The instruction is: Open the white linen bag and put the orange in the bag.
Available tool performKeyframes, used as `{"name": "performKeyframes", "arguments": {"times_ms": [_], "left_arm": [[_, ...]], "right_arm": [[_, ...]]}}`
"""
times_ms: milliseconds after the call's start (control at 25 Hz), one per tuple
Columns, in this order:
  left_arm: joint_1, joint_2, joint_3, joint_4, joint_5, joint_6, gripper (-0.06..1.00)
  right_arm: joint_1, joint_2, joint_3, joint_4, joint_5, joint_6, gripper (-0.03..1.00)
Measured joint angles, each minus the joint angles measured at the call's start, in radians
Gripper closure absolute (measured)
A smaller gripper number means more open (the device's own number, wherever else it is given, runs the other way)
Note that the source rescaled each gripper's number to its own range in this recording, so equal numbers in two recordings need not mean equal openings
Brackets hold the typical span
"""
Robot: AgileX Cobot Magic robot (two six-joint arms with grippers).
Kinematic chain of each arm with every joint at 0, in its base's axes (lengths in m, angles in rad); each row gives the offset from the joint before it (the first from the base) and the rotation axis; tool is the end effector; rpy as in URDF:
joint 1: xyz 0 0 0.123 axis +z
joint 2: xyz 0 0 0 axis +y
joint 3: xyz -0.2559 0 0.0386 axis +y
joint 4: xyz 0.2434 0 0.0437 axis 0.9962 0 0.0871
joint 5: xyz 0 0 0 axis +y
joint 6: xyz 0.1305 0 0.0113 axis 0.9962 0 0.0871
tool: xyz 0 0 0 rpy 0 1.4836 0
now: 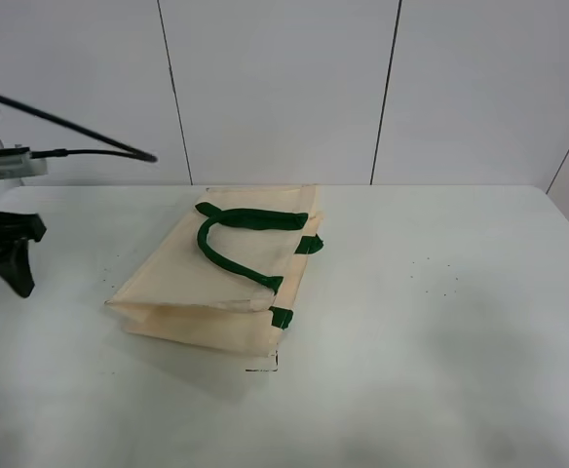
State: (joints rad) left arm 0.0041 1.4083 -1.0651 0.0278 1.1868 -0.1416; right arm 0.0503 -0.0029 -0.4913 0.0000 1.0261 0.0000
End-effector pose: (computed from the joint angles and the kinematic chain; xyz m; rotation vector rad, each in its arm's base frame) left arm 0.2572 0.0044 0.2111 -0.2061 3.0049 0.0265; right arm 0.0557 0.0028 0.2583 -0.0507 2.0150 0.0320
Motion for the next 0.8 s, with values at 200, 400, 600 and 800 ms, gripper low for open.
{"name": "performKeyframes", "arguments": {"times_ms": [200,400,600,800], "left_arm": [[0.000,-0.288,0.206,0.006,0.000,0.000,0.12],[0.000,-0.542,0.366,0.010,0.001,0.018,0.09],[0.000,-0.753,0.518,0.010,-0.023,0.048,0.05],[0.000,-0.909,0.560,-0.012,-0.112,0.087,0.04]], "right_arm": [[0.000,0.000,0.000,0.000,0.000,0.000,-0.03],[0.000,0.000,0.000,0.000,0.000,0.000,-0.03],[0.000,0.000,0.000,0.000,0.000,0.000,-0.03],[0.000,0.000,0.000,0.000,0.000,0.000,-0.03]]}}
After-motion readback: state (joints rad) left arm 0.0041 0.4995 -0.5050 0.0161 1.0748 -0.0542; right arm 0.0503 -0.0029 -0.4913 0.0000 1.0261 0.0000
